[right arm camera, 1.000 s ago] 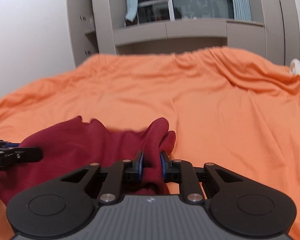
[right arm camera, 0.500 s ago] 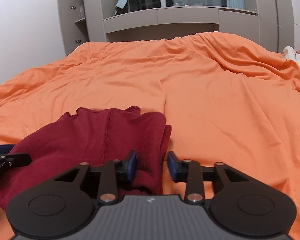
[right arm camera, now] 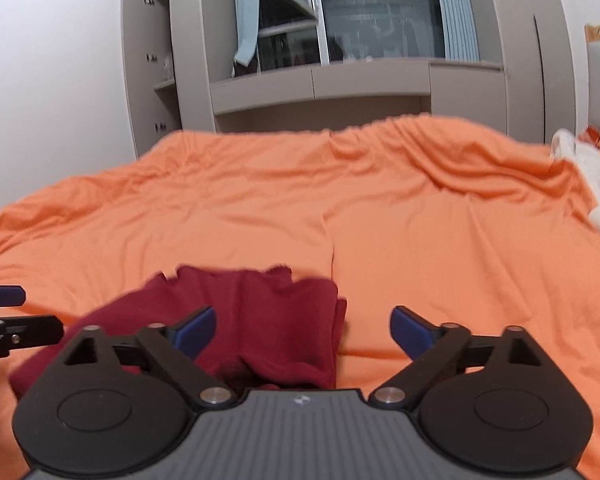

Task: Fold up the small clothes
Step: 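Open both grippers and pull them back from the folded shirt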

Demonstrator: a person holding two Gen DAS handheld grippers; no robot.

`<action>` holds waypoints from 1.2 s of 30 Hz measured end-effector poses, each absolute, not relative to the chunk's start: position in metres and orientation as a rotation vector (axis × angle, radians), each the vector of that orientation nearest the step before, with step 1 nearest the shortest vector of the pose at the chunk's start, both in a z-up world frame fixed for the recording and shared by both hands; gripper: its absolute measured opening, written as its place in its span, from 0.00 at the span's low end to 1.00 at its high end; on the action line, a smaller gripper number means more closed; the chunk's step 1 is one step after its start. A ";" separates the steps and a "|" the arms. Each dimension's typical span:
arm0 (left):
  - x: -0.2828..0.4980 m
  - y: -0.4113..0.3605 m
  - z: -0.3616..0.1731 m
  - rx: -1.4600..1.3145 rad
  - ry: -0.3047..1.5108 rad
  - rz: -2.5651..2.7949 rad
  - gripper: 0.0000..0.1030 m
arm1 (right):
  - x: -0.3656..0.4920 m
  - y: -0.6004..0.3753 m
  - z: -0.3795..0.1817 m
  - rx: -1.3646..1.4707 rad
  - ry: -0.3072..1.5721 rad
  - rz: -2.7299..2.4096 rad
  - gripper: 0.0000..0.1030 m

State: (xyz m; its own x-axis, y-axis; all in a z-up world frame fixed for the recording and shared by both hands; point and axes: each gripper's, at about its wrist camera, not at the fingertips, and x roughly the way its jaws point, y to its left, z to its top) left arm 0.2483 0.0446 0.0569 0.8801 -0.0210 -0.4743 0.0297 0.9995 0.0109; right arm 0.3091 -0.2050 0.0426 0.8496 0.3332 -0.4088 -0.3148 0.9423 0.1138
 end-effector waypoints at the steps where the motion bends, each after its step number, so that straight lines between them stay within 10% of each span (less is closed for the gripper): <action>1: 0.244 0.043 0.060 0.018 0.481 -0.025 0.99 | 0.302 -0.205 0.048 0.037 0.413 0.342 1.00; 36: 0.063 0.048 0.046 -0.090 0.278 0.000 0.99 | 0.102 -0.230 0.051 -0.007 0.181 0.278 1.00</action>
State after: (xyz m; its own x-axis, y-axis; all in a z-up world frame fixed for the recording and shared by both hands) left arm 0.0635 0.0479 0.0459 0.9617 -0.0124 -0.2738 -0.0124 0.9960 -0.0885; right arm 0.1018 -0.2300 0.0507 0.9456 0.2722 -0.1784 -0.2734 0.9617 0.0178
